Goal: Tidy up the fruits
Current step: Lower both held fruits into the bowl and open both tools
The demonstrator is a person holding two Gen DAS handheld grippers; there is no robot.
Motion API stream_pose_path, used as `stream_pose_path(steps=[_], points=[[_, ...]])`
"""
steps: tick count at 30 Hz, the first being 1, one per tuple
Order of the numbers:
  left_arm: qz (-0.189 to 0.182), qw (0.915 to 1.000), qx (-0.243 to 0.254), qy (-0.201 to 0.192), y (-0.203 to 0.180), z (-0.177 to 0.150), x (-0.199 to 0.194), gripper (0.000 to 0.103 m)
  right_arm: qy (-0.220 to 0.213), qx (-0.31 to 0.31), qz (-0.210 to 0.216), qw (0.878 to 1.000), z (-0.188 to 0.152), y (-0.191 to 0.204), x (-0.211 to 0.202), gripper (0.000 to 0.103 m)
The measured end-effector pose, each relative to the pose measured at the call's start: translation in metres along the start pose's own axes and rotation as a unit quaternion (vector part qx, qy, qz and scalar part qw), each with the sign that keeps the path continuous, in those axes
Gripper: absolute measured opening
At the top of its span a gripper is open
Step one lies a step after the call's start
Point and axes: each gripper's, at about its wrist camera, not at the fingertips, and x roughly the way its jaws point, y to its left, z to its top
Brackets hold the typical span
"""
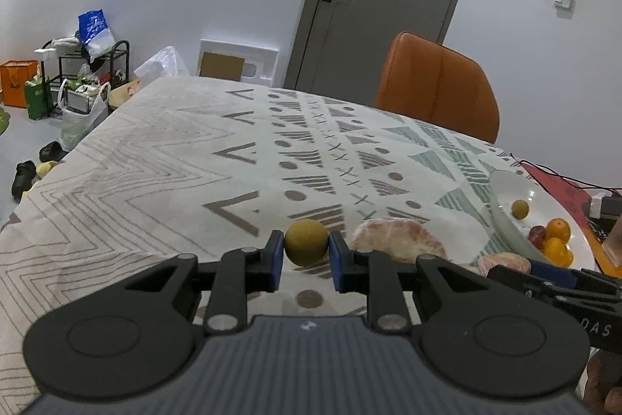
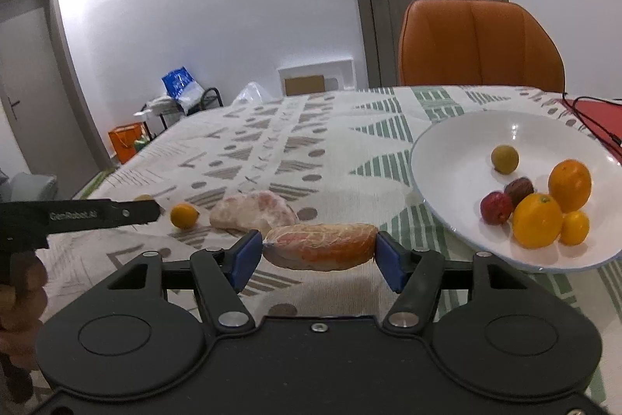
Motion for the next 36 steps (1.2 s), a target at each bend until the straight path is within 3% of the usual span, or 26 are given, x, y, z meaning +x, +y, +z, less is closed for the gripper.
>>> stream_pose_path(steps=[7, 36], points=[[-0.01, 0.9999, 0.011, -0.007, -0.017, 0.003, -0.006, 0.023, -0.028, 0.002, 0.009, 1.0, 0.008, -0.005, -0.017, 0.061], [-0.068, 0.995, 0.072, -0.014, -0.111, 0.01, 0.014, 0.023, -0.069, 0.05, -0.055, 0.995, 0.013, -0.087, -0.05, 0.061]])
